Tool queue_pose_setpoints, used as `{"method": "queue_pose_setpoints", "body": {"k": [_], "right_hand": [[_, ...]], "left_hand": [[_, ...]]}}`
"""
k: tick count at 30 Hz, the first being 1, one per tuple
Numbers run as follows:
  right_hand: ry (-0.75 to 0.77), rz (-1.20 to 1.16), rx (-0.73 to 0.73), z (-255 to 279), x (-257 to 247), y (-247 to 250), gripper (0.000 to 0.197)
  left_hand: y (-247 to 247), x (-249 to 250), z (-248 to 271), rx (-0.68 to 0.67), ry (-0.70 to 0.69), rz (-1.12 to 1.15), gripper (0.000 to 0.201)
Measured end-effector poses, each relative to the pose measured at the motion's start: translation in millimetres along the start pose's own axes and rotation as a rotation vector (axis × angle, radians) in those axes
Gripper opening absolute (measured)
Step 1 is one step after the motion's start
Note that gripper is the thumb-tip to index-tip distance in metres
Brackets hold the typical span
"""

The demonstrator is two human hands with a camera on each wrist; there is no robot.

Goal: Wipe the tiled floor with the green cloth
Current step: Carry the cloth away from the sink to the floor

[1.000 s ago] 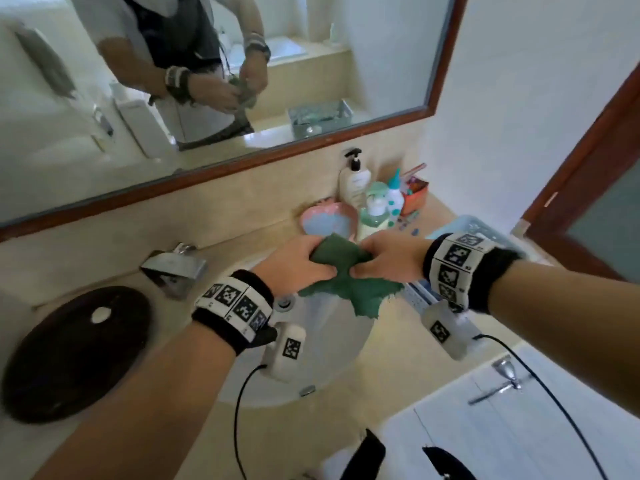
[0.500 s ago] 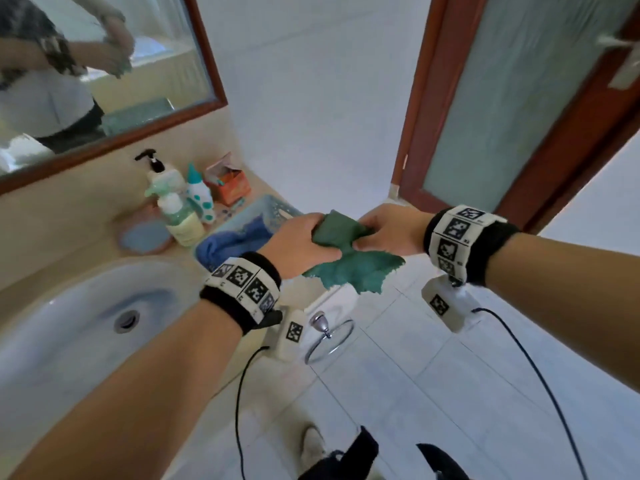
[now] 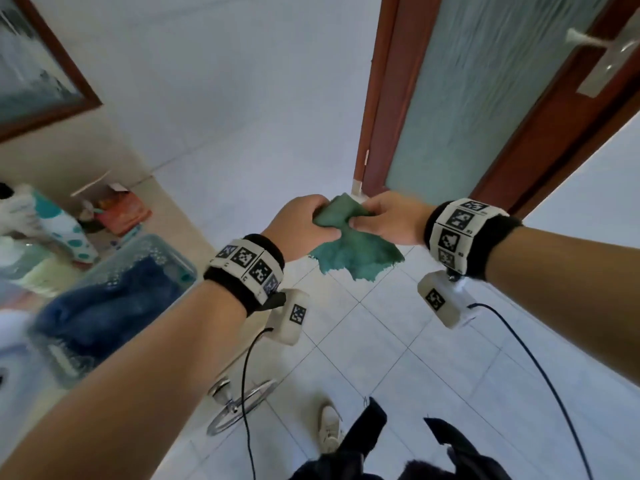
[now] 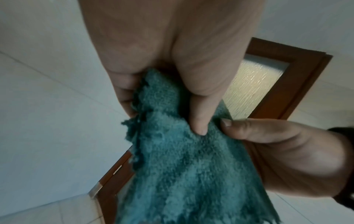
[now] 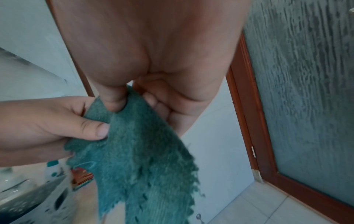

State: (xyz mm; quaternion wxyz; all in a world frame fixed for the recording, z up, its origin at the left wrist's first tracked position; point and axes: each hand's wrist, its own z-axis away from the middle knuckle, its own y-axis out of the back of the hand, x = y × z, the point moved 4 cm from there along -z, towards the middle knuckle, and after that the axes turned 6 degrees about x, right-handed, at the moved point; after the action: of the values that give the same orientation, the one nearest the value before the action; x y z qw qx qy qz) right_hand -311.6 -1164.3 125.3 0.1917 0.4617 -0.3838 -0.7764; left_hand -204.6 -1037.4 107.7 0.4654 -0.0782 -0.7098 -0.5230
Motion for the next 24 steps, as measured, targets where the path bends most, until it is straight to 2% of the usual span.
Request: {"method": "queue_pose_setpoints", "body": {"k": [3,10,14,18,24], "right_hand": [[-0.006,-0.027,-0.026,-29.7,24.9,29.1,0.04],[0.046,-0.001,-0.066,-95.8,69.5,80.5,0.029],[0.143,-0.011,-0.138,-133.5,99.5,103.8,0.024],[0.236,0.085,-0.197,-165.8,123.4,131.4,0.028],[0.308,0.107,-0.283,-202.2,136.0,136.6,0.027]], "left_hand": [[-6.8,6.3,-42.8,0.034,0.009,-0.013,0.015],[-37.0,16.8,-116.3,0.077,0.057,-0.073,0.012],[-61.7,27.7,-150.6,0.146,0.131,-0.087,0.011],[-86.5,32.4,-170.8,0.244,0.254,-0.082,0.025],[-113.1,19.7,-159.8,0.367,0.447,-0.161,0.043]]}}
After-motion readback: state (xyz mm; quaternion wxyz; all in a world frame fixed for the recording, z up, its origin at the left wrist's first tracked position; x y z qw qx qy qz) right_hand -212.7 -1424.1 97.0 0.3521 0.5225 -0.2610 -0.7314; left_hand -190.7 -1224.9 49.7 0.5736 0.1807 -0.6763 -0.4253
